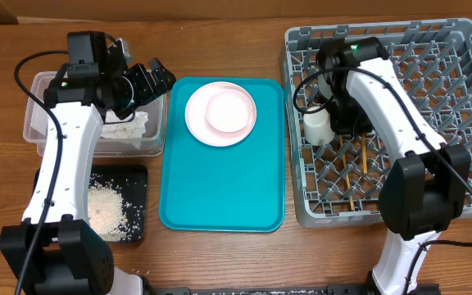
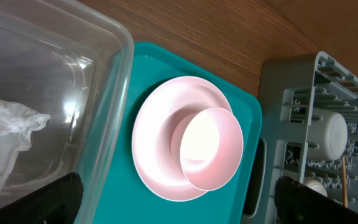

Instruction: Sort waste into correct bins and load items into the dishwasher

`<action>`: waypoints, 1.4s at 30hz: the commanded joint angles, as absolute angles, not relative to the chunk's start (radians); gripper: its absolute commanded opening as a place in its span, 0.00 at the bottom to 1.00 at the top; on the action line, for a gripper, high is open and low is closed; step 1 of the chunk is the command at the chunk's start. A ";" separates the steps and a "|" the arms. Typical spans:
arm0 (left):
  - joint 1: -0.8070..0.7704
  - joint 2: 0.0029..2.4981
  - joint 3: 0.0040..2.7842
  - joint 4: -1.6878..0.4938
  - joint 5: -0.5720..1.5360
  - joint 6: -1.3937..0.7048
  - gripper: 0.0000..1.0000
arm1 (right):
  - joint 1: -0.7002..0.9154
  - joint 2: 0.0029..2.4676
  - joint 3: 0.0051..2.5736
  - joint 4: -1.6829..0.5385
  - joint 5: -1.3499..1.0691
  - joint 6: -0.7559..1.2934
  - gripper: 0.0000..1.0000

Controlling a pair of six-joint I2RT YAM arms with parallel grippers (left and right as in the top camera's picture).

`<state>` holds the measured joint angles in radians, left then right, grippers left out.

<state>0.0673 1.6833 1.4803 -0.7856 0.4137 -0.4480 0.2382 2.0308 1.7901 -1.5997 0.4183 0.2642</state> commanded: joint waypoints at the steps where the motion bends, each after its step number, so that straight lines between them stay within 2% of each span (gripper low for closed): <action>1: 0.065 1.675 1.507 -0.786 0.407 -0.441 1.00 | 0.235 1.998 1.772 -1.587 0.426 0.253 0.04; 9: 0.065 1.675 1.507 -0.786 0.407 -0.441 1.00 | 0.235 1.999 1.738 -1.570 0.375 0.149 0.04; 17: 0.065 1.675 1.507 -0.786 0.407 -0.441 1.00 | 0.235 1.999 1.721 -1.565 0.368 0.149 0.04; 20: 0.065 1.675 1.507 -0.786 0.407 -0.441 1.00 | 0.235 1.999 1.721 -1.564 0.368 0.149 0.11; 33: 0.065 1.675 1.507 -0.785 0.407 -0.441 1.00 | 0.235 1.999 1.721 -1.529 0.357 0.177 0.15; 42: 0.065 1.675 1.507 -0.786 0.407 -0.441 1.00 | 0.235 1.999 1.721 -1.370 0.090 0.221 0.17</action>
<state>0.0673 1.6833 1.4803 -0.7856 0.4137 -0.4480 0.2371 2.0300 1.7256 -1.3914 0.2203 0.2016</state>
